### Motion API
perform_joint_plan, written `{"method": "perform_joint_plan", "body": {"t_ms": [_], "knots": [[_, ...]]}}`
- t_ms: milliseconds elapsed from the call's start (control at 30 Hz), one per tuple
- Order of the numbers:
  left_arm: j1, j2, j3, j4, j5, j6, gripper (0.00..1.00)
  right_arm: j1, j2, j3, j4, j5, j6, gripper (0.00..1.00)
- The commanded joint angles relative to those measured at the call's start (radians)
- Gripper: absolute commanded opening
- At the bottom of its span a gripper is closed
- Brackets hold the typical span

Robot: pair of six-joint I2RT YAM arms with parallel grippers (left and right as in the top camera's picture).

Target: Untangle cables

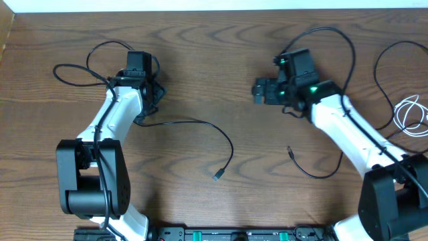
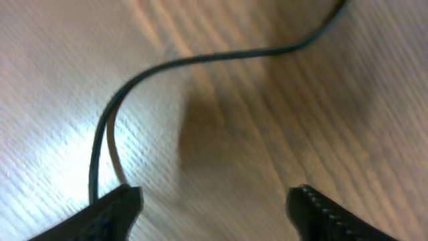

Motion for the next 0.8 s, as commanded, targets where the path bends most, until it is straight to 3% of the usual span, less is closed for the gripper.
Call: {"method": "perform_joint_plan", "body": {"t_ms": [0, 200, 400, 533, 767], "knots": [[0.005, 0.013, -0.007, 0.000, -0.055, 0.140, 0.71, 0.056, -0.005, -0.007, 0.023, 0.073, -0.008, 0.99], [0.006, 0.013, -0.007, 0.014, -0.083, 0.257, 0.71, 0.132, 0.010, -0.007, 0.074, 0.158, -0.008, 0.99], [0.006, 0.013, -0.006, 0.140, -0.079, 0.443, 0.70, 0.183, 0.109, -0.007, 0.142, 0.157, 0.014, 0.99], [0.006, 0.013, -0.006, 0.248, -0.079, 0.556, 0.64, 0.202, 0.203, -0.007, 0.212, 0.156, 0.040, 0.99], [0.021, 0.023, -0.006, 0.388, -0.080, 0.573, 0.57, 0.198, 0.296, -0.007, 0.274, 0.160, 0.040, 0.99]]}}
